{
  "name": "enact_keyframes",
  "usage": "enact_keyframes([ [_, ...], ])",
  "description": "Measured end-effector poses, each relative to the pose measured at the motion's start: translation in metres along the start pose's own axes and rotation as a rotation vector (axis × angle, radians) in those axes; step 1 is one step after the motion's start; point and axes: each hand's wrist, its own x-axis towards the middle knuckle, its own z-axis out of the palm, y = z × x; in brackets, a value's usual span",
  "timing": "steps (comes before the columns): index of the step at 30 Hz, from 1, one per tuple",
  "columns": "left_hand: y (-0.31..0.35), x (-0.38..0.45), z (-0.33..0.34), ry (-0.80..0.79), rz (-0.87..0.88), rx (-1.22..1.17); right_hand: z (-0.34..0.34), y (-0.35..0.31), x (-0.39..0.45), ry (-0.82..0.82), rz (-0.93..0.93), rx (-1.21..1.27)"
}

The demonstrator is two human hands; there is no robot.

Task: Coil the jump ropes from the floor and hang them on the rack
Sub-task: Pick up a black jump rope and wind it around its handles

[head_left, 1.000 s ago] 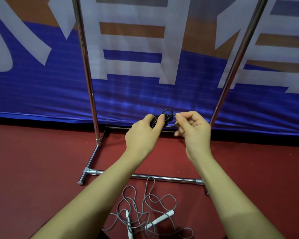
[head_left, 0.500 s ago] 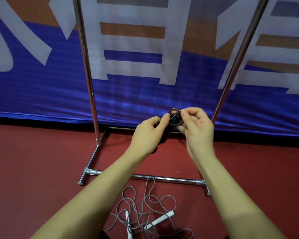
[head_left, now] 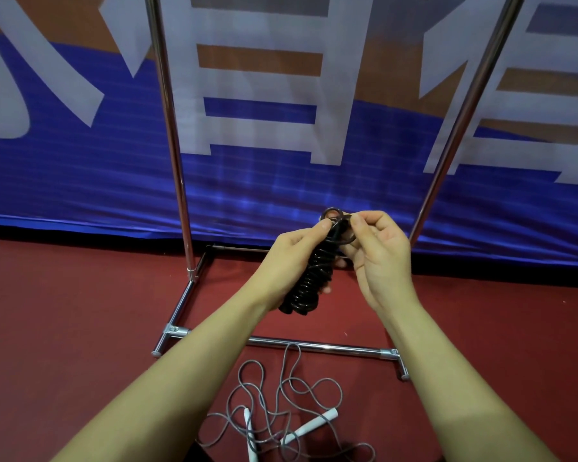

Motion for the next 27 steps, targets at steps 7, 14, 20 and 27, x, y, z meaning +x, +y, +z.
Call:
enact_keyframes([
  [7,-0.002,0.004,0.001,0.074,-0.012,0.02,-0.01,0.001,0.005,0.005,-0.047,-0.1],
  [14,-0.004,0.006,-0.011,0.174,0.099,0.38,-0.01,0.002,0.002,0.032,-0.165,-0.46],
  [20,-0.015,0.004,-0.009,0.159,0.161,0.526,-0.011,-0.001,0.003,0.0,-0.064,-0.385],
  [27,-0.015,0.005,-0.008,0.151,0.161,0.589,-0.013,0.0,0.006,-0.004,0.048,-0.306],
])
